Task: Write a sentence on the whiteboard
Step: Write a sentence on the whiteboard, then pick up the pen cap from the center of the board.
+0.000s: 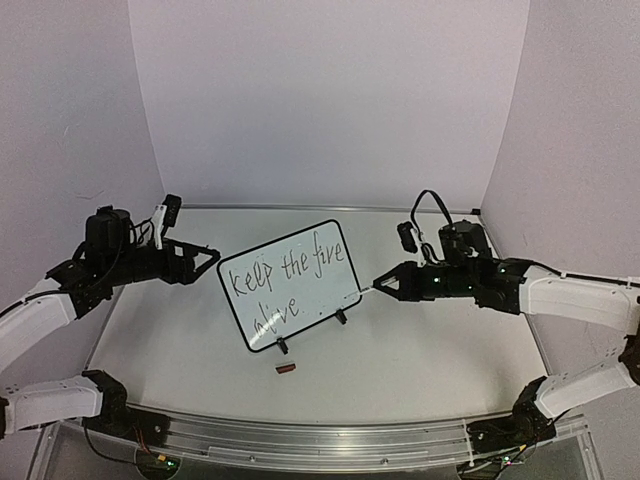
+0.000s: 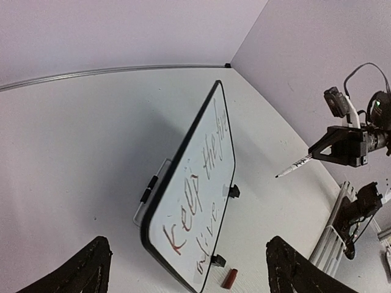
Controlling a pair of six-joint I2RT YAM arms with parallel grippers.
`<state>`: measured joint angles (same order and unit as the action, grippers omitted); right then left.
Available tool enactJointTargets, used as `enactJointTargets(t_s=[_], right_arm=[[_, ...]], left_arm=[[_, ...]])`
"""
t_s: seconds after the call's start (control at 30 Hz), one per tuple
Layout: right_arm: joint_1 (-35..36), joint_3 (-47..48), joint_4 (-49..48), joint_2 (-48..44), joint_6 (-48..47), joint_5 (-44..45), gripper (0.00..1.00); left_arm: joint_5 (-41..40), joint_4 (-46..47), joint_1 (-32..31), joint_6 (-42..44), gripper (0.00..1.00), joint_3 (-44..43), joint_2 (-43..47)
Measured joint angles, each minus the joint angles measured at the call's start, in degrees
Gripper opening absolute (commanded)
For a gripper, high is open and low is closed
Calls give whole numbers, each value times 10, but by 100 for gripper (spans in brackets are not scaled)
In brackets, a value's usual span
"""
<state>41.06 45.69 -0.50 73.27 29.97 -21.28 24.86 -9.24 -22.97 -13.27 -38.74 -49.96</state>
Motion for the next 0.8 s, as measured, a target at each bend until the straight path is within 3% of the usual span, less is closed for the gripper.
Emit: enactJointTargets(t_s=[0.37,0.5,0.8], right_arm=[[-7,27,104,-43,-40,-95,0],[-19,24,116,-54,-40,-98,0],[-23,11,122,-75,-36,-96,0]], left_arm=[[-69,-65,-226,10,77,-59,-84],[-105,-105,-315,16,64,-62,-149],[-153,-137,-400,21,49,-69,-267]])
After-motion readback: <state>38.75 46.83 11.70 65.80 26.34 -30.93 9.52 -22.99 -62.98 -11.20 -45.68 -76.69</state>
